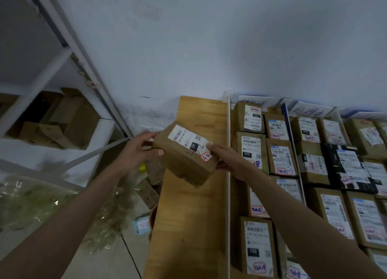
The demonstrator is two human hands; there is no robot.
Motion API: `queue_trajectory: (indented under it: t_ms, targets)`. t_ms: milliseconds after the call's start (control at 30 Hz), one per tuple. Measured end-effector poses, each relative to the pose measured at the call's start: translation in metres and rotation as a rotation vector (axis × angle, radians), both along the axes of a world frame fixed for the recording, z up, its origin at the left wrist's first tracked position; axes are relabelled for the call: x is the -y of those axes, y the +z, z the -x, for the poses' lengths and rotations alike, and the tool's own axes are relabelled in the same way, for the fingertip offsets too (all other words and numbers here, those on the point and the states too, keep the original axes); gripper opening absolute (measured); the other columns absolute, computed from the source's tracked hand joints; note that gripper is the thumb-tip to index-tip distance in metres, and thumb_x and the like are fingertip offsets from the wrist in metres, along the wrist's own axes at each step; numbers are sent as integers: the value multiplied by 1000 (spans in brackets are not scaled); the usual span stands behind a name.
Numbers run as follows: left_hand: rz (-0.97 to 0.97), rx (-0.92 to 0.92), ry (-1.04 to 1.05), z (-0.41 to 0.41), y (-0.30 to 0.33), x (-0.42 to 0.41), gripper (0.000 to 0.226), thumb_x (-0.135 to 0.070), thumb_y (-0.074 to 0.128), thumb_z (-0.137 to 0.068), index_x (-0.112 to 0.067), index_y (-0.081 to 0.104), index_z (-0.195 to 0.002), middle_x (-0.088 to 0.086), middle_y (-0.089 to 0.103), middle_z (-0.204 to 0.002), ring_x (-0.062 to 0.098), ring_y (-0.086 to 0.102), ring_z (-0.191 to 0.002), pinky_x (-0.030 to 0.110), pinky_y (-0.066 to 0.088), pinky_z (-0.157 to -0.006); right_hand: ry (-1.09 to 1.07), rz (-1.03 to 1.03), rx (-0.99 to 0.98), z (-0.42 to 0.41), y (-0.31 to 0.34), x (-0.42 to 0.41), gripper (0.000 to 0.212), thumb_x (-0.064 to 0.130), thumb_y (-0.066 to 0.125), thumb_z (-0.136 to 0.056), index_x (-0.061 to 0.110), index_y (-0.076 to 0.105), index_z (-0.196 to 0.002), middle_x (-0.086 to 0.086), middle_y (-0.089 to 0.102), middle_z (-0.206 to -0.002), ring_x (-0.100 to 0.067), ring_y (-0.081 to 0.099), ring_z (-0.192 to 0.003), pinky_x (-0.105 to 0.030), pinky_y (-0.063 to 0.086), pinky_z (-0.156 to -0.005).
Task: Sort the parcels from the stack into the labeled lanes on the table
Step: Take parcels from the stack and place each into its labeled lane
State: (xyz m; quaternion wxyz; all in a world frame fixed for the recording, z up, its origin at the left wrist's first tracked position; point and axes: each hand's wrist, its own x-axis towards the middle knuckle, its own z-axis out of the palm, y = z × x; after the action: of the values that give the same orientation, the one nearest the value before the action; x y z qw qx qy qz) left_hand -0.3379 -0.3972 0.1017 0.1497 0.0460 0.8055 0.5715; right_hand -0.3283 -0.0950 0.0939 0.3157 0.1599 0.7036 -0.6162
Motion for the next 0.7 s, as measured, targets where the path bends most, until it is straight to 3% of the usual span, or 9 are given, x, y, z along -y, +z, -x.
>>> queue_trajectory:
  t_ms: [133,233,300,400,567,700]
  targets:
    - [34,13,-80,-6,20,18,48,-11,74,-83,-35,63,-124,-13,66,-121,2,60,-113,24,46,-95,205,-8,26,-17,22,-2,58,59,69,-81,14,68,-117,-8,73,-111,-27,71,-101,-34,60,-83]
    - [97,-7,-50,-13,26,22,47,-7,72,-86,-23,62,-129,-6,66,-125,9,57,-120,36,43,-106,247,-124,-16,-30,36,9,62,60,70,-78,15,65,-121,-6,72,-112,-24,71,-102,-35,59,-89]
    - [163,-36,37,-18,31,19,52,-9,73,-86,-17,57,-135,2,62,-130,20,55,-124,42,42,-107,168,-154,-52,-38,41,22,60,51,71,-84,9,63,-126,-8,70,-118,-24,70,-104,-37,58,-93]
    - [400,-92,101,-27,40,10,62,-24,71,-89,-13,46,-144,8,51,-142,27,49,-129,38,41,-104,57,-181,-93,-50,50,42,55,42,70,-89,5,60,-128,-10,67,-124,-25,68,-107,-40,58,-92]
    - [779,-303,-34,-44,58,-8,53,-42,45,-101,-15,42,-146,8,43,-149,26,44,-133,39,37,-109,-72,-330,-182,-81,65,50,50,44,62,-95,4,60,-125,-10,65,-122,-23,63,-104,-35,55,-90]
    - [896,-450,-103,-60,72,-37,55,-46,34,-103,-12,45,-145,8,44,-149,27,45,-132,40,31,-113,-198,-433,-196,-112,74,25,57,49,61,-93,0,59,-122,-9,65,-115,-25,62,-106,-37,53,-95]
